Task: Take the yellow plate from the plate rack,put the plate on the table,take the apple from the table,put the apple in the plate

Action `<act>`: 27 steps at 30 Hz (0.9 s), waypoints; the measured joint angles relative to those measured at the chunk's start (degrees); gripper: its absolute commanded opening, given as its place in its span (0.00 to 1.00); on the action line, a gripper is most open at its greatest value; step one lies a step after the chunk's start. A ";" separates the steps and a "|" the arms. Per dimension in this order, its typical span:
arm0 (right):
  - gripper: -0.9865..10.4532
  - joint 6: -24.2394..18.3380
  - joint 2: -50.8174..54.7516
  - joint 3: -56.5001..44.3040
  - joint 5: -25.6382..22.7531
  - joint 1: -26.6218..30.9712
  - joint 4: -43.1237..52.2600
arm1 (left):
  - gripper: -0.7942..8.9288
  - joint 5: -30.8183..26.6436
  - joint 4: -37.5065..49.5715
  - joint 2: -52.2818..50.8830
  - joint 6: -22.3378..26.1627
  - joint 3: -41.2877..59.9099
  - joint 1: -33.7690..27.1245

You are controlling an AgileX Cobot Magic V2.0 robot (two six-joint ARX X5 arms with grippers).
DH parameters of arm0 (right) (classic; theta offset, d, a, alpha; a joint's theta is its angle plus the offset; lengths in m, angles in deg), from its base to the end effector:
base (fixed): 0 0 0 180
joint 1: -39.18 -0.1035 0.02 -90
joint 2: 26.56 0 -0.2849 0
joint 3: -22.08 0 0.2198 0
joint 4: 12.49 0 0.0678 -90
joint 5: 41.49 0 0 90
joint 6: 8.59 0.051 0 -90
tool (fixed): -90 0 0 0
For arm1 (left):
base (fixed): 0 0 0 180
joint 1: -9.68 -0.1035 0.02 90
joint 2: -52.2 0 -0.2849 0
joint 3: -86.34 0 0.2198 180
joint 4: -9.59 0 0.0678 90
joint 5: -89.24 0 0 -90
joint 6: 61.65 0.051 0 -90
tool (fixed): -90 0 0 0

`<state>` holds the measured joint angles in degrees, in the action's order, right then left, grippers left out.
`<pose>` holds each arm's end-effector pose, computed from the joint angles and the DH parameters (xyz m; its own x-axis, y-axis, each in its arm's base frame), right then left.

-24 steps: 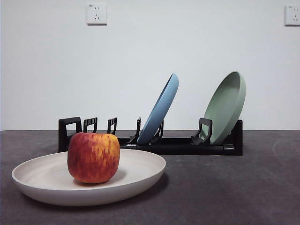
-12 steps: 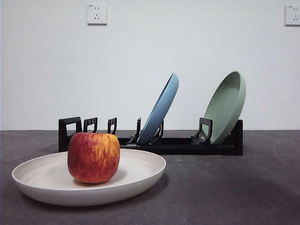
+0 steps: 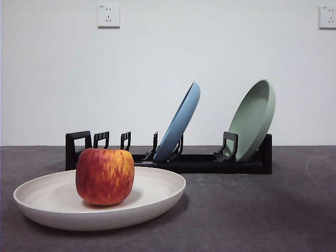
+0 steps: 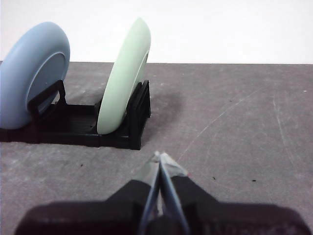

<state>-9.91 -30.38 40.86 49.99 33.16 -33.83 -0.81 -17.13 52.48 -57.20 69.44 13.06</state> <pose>0.0656 0.0082 0.1660 0.9853 0.1299 -0.1111 -0.1329 0.9909 -0.0200 0.0626 -0.0037 0.1469 0.9828 -0.0572 -0.1754 0.0715 0.9945 0.0765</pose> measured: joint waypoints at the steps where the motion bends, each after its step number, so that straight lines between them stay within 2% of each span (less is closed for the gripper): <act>1: 0.09 0.00 0.31 -0.22 0.00 0.00 -0.02 | 0.08 0.00 0.00 0.00 0.00 0.00 0.00; 12: 0.09 0.79 3.15 -2.01 -0.04 0.00 -4.33 | 0.08 0.00 0.00 0.00 0.00 0.00 0.00; 27: 0.09 1.36 3.19 -1.99 -0.15 0.00 -4.42 | 0.08 0.02 0.02 0.00 0.00 0.00 0.00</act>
<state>-8.56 -27.19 38.87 49.84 33.16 -38.24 -0.79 -17.10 52.48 -57.20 69.44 13.06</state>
